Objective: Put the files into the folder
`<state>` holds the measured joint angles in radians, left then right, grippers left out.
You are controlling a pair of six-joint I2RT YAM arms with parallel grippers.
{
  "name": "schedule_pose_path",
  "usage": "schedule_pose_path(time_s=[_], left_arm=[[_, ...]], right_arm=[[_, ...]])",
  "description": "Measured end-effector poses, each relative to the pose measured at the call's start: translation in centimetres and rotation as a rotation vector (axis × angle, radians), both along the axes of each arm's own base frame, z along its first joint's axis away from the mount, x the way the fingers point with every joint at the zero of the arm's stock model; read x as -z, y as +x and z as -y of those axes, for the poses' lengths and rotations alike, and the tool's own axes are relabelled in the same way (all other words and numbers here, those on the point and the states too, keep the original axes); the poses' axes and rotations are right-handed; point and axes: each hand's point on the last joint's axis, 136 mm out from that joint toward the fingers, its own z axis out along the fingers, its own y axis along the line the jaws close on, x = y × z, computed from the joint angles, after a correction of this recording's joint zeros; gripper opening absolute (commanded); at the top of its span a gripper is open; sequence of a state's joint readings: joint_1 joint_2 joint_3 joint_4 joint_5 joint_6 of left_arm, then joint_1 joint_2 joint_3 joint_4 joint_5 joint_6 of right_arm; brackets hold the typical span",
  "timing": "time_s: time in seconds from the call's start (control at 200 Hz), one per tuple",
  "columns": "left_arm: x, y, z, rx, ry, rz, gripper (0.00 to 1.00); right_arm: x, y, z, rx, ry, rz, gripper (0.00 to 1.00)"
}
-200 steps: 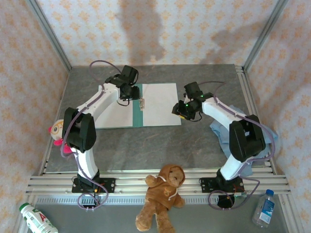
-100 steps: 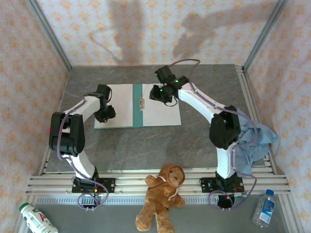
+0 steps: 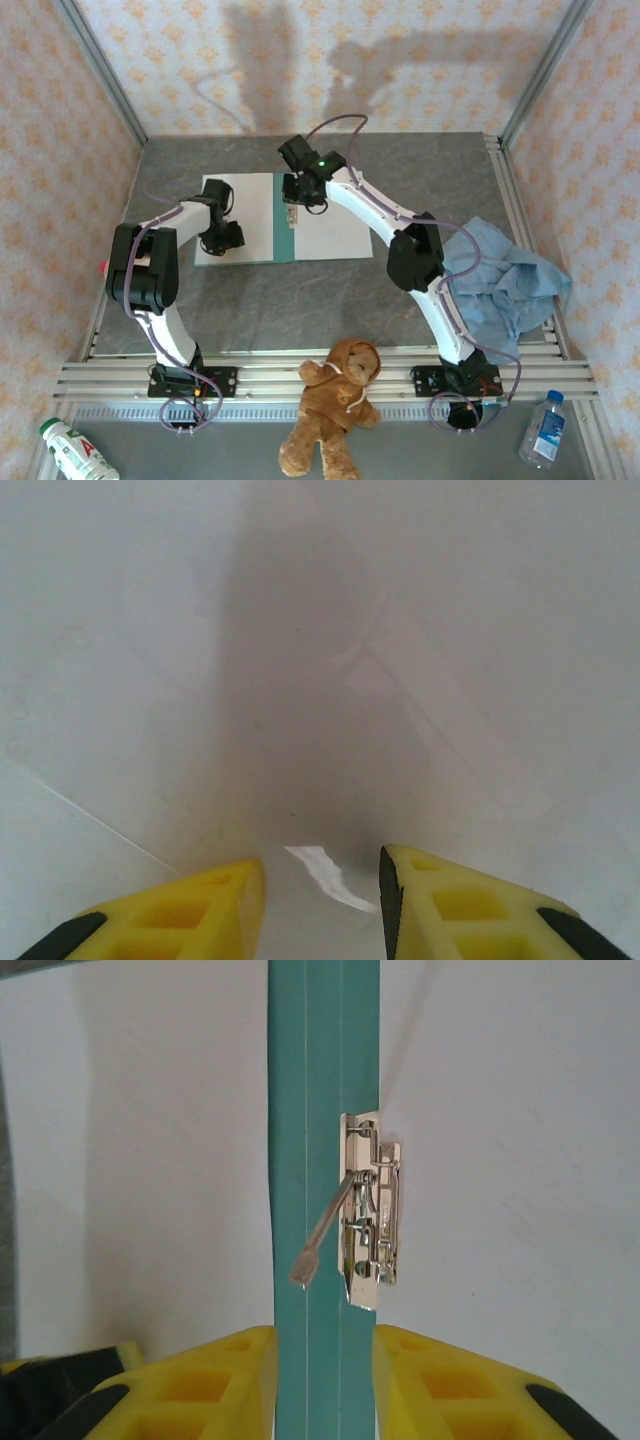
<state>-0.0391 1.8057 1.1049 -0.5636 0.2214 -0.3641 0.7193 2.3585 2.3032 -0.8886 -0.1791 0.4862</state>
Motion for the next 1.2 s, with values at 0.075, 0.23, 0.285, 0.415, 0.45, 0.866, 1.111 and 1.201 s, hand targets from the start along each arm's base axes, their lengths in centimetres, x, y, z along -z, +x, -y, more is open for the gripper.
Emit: schedule_pose_path(time_s=[0.075,0.23,0.285,0.415,0.45,0.866,1.111,1.201], left_arm=[[-0.1,0.2,0.2,0.019,-0.010,0.008,0.36],[-0.2,0.7,0.9,0.064,-0.033,0.032,0.36],[-0.2,0.9,1.3,0.083,-0.042,0.040,0.36],[-0.2,1.3,2.2,0.123,-0.047,0.052,0.36],[-0.2,1.4,2.4,0.132,-0.049,0.055,0.36],[-0.3,1.9,4.3,0.223,-0.041,0.068,0.36],[-0.3,1.9,4.3,0.224,-0.041,0.068,0.35],[-0.3,1.9,4.3,0.224,-0.041,0.068,0.35]], right_arm=[[1.4,0.3,-0.2,0.002,-0.016,-0.013,0.29],[3.4,0.6,-0.4,0.002,-0.037,-0.037,0.28],[3.7,0.6,-0.4,0.002,-0.042,-0.041,0.26],[3.5,0.8,-0.3,0.004,-0.047,-0.029,0.26],[3.5,0.9,-0.3,0.005,-0.053,-0.024,0.26],[3.7,1.4,1.0,0.016,-0.125,0.011,0.26],[3.9,2.1,0.8,0.014,-0.138,0.033,0.26],[4.2,2.3,0.6,0.010,-0.139,0.035,0.25]])
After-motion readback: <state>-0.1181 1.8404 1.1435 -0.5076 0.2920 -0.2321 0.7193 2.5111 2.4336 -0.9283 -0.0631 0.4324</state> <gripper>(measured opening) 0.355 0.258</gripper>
